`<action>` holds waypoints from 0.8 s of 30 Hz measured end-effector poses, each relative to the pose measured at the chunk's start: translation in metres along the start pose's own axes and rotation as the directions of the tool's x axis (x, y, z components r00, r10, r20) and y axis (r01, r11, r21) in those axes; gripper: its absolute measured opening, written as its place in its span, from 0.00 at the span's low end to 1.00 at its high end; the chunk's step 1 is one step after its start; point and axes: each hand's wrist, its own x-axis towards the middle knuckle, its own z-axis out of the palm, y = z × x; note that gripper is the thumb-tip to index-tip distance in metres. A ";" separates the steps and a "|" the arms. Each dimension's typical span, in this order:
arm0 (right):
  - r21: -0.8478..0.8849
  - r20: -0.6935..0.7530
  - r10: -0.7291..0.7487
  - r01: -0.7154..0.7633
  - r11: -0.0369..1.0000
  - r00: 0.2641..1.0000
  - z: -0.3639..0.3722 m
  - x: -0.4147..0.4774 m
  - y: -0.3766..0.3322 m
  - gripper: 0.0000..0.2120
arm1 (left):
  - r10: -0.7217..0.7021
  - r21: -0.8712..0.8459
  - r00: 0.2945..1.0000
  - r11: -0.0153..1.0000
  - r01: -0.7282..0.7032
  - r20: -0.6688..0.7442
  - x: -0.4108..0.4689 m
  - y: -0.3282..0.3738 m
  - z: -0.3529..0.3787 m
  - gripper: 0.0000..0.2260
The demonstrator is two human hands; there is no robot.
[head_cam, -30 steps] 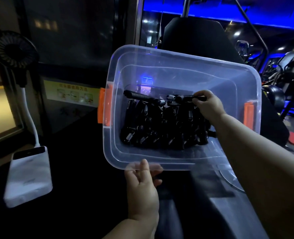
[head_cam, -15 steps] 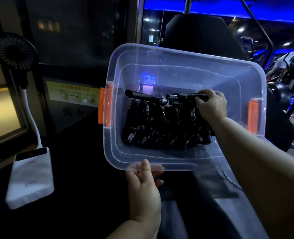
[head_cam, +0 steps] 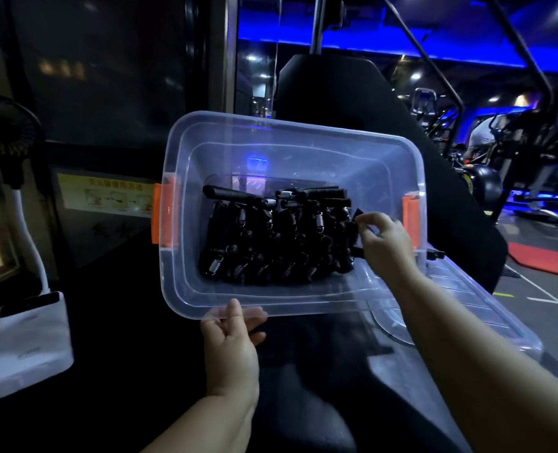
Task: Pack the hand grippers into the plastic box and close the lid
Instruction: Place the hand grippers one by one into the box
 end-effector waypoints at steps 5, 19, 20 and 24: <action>0.278 -0.197 -0.020 0.075 0.958 0.980 -0.040 -0.038 0.025 0.10 | 0.004 0.004 1.000 1.000 -0.004 -0.007 -0.001 -0.001 0.001 0.05; -0.514 0.209 0.449 -0.293 0.806 0.869 -0.075 -0.069 0.120 0.07 | 0.025 0.028 1.000 0.999 -0.025 -0.017 0.001 -0.002 0.004 0.06; -0.509 0.206 0.446 -0.294 0.809 0.871 -0.075 -0.070 0.117 0.07 | 0.025 0.032 0.999 0.999 -0.025 -0.020 0.001 -0.002 0.003 0.06; -0.487 0.204 0.455 -0.313 0.815 0.867 -0.077 -0.072 0.114 0.07 | 0.027 0.042 0.999 0.999 -0.026 -0.017 -0.001 -0.002 0.004 0.06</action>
